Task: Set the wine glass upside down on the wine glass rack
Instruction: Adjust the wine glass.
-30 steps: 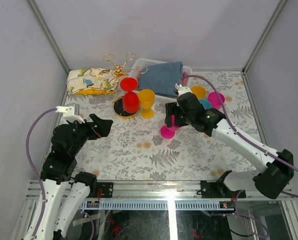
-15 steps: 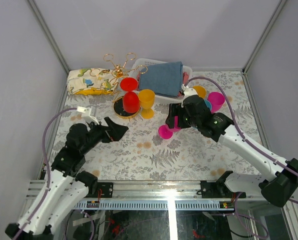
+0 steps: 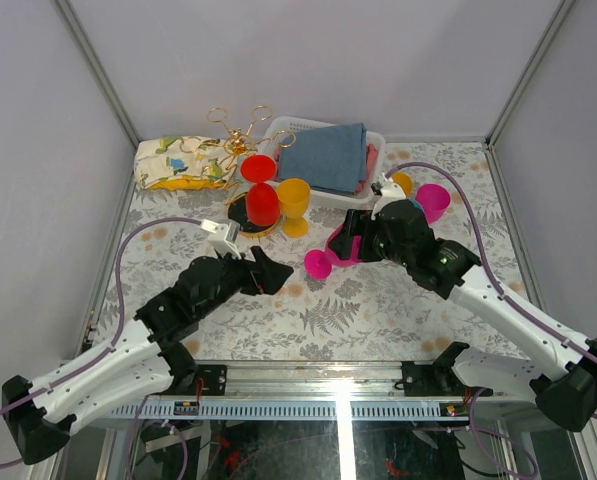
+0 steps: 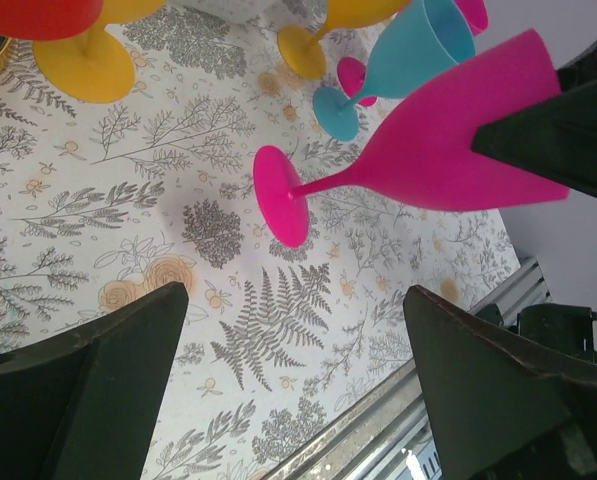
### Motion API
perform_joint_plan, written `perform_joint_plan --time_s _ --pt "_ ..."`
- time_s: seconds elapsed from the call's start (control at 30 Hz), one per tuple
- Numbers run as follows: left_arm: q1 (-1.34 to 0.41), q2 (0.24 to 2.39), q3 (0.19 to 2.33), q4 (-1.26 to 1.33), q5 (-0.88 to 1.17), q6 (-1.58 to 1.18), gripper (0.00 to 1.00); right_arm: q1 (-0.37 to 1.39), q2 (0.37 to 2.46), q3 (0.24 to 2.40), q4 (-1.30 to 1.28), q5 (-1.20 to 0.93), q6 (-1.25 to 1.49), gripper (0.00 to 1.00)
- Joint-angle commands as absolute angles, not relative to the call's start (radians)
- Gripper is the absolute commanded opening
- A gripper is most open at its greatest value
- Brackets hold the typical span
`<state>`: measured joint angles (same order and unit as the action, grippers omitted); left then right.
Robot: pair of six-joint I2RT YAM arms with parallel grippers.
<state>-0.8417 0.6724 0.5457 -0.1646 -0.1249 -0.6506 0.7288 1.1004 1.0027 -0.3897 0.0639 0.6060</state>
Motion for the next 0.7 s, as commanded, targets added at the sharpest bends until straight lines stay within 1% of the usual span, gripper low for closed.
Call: perform_joint_plan --time_s 0.0,0.2,0.47,0.67 --pt "-0.847 0.709 0.545 -0.018 -0.174 -0.686 0.87 0.738 1.037 0.966 -0.205 -0.026 0.703 0.72" --pt "-0.847 0.755 0.556 -0.002 -0.198 -0.690 0.79 0.737 1.009 0.936 -0.109 -0.107 0.782 0.72" --pt "-0.847 0.785 0.570 0.005 -0.255 -0.703 0.70 0.738 0.971 0.909 -0.019 -0.147 0.853 0.72" --pt "-0.847 0.799 0.578 0.046 -0.258 -0.694 0.52 0.738 0.944 0.867 0.044 -0.169 0.890 0.72"
